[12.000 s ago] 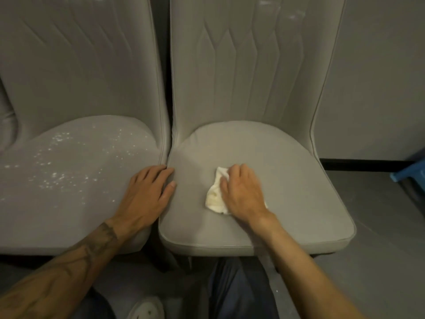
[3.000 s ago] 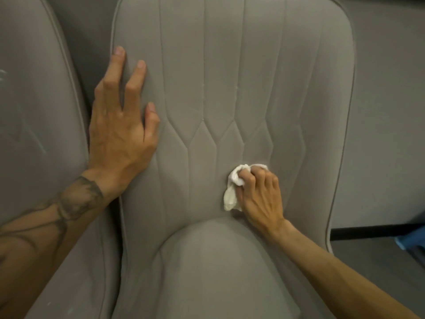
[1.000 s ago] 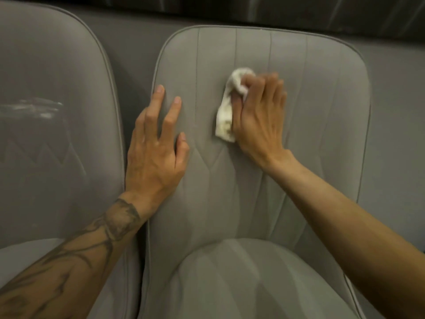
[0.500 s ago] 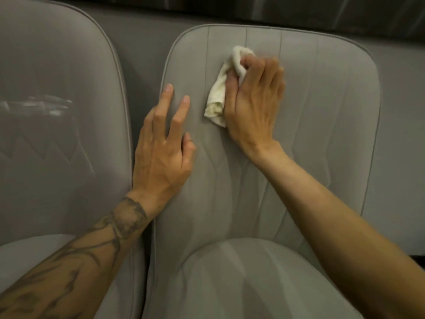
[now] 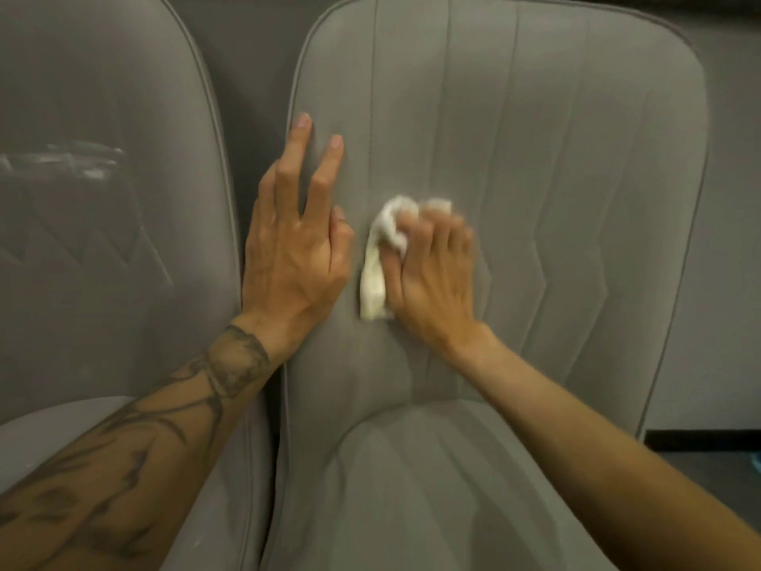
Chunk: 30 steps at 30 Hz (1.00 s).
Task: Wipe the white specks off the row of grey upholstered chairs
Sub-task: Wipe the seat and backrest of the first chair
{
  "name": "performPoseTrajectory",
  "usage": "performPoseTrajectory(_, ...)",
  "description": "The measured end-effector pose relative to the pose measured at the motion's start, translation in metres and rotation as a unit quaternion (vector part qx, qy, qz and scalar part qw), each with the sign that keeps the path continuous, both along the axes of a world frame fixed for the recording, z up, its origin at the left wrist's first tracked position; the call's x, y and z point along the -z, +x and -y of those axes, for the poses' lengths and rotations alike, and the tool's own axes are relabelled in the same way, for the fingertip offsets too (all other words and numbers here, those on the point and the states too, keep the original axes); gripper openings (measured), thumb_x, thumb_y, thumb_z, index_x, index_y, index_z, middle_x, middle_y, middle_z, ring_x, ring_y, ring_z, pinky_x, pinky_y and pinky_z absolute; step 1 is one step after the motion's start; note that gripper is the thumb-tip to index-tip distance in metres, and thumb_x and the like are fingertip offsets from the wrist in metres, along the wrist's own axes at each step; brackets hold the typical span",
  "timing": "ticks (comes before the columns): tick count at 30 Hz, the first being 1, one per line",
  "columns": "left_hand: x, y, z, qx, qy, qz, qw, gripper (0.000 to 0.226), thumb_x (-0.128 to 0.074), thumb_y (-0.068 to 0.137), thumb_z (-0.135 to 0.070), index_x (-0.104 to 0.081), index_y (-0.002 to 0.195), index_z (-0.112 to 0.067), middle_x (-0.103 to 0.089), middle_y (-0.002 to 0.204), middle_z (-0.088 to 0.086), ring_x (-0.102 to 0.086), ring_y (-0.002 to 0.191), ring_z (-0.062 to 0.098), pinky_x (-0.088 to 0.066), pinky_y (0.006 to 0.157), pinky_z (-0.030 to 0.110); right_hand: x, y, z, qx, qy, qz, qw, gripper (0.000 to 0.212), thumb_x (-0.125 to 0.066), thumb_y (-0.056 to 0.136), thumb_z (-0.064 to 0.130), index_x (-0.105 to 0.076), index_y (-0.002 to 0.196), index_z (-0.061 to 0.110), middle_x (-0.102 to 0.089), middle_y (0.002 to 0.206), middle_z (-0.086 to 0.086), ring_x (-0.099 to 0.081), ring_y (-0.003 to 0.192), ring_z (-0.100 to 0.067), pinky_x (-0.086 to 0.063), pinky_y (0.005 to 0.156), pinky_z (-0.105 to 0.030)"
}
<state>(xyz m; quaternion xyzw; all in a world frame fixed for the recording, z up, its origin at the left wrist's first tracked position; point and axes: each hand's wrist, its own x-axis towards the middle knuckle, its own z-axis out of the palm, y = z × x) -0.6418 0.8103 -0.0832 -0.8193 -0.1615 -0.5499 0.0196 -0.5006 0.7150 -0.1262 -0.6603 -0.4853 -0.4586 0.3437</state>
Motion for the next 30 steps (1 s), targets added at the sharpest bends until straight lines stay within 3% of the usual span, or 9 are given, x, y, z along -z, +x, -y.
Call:
performPoseTrajectory(3,-0.002,-0.001,0.001,-0.005,0.000,0.001,1.000,0.062,-0.048,0.095,-0.008,-0.039,0.157,-0.008,-0.026,0.167,0.022,-0.036,0.149,0.037,-0.026,0.125,0.034,0.062,-0.013,0.028,-0.039,-0.094,0.014,0.995,0.030,-0.054,0.094,0.028,-0.044,0.119,0.014,-0.049,0.115,-0.009,-0.049,0.102,-0.029,-0.038,0.088,-0.039)
performPoseTrajectory(5,-0.002,-0.001,0.003,-0.007,0.001,-0.001,1.000,0.062,-0.048,0.096,-0.008,-0.039,0.157,-0.008,-0.026,0.168,0.022,-0.035,0.150,0.037,-0.025,0.126,0.033,0.060,-0.003,0.034,-0.043,-0.102,0.044,0.993,0.028,-0.054,0.094,0.025,-0.044,0.118,0.013,-0.050,0.114,-0.010,-0.049,0.101,-0.029,-0.039,0.087,-0.039)
performPoseTrajectory(9,0.000,0.001,-0.001,-0.012,0.003,0.004,1.000,0.061,-0.046,0.097,-0.010,-0.038,0.158,-0.008,-0.026,0.167,0.021,-0.034,0.151,0.035,-0.019,0.125,0.024,-0.006,0.021,0.005,0.041,0.028,-0.014,0.999,0.023,-0.051,0.096,0.029,-0.045,0.113,0.016,-0.049,0.108,-0.009,-0.044,0.093,-0.028,-0.034,0.082,-0.038)
performPoseTrajectory(12,0.000,0.003,-0.001,-0.013,0.012,0.014,1.000,0.061,-0.046,0.096,-0.010,-0.039,0.157,-0.009,-0.027,0.167,0.022,-0.034,0.150,0.034,-0.017,0.124,0.021,0.004,0.008,-0.002,0.037,0.063,-0.048,0.996,0.026,-0.051,0.095,0.030,-0.044,0.115,0.015,-0.044,0.114,-0.007,-0.044,0.096,-0.028,-0.034,0.084,-0.038)
performPoseTrajectory(16,0.000,0.003,0.000,-0.014,0.016,0.012,1.000,0.061,-0.046,0.097,-0.010,-0.040,0.157,-0.009,-0.027,0.167,0.022,-0.034,0.150,0.032,-0.016,0.123,0.020,0.095,-0.027,0.031,-0.039,-0.093,-0.021,0.995,0.030,-0.055,0.095,0.026,-0.045,0.120,0.011,-0.053,0.112,-0.014,-0.050,0.100,-0.033,-0.041,0.088,-0.041)
performPoseTrajectory(18,-0.001,0.002,0.001,-0.014,0.014,0.012,1.000,0.060,-0.046,0.097,-0.011,-0.040,0.156,-0.008,-0.027,0.167,0.022,-0.033,0.150,0.031,-0.015,0.123,0.018,0.103,-0.020,0.043,-0.067,-0.153,0.015,0.986,0.027,-0.054,0.094,0.025,-0.046,0.116,0.012,-0.059,0.107,-0.014,-0.055,0.099,-0.032,-0.045,0.087,-0.042)
performPoseTrajectory(21,-0.001,0.001,0.001,-0.017,0.018,0.015,1.000,0.060,-0.046,0.097,-0.010,-0.041,0.156,-0.007,-0.028,0.166,0.023,-0.035,0.149,0.033,-0.014,0.122,0.017,0.078,0.000,0.030,-0.040,-0.104,0.015,0.994,0.023,-0.053,0.096,0.028,-0.045,0.113,0.015,-0.051,0.109,-0.011,-0.052,0.095,-0.031,-0.038,0.085,-0.039)
performPoseTrajectory(24,-0.001,0.001,0.001,-0.013,0.016,0.018,1.000,0.060,-0.046,0.097,-0.010,-0.041,0.156,-0.007,-0.029,0.165,0.024,-0.034,0.149,0.032,-0.012,0.121,0.013,0.081,-0.012,0.017,-0.006,-0.012,-0.083,0.996,0.023,-0.049,0.097,0.032,-0.045,0.114,0.016,-0.045,0.114,-0.007,-0.048,0.100,-0.029,-0.036,0.088,-0.038)
performPoseTrajectory(30,-0.003,0.000,0.001,-0.023,0.016,0.012,1.000,0.060,-0.047,0.096,-0.010,-0.042,0.156,-0.007,-0.029,0.166,0.023,-0.039,0.147,0.034,-0.016,0.121,0.018,0.145,-0.036,0.047,-0.088,-0.187,-0.042,0.977,0.018,-0.052,0.094,0.031,-0.047,0.102,0.016,-0.046,0.100,-0.006,-0.050,0.089,-0.030,-0.036,0.080,-0.036)
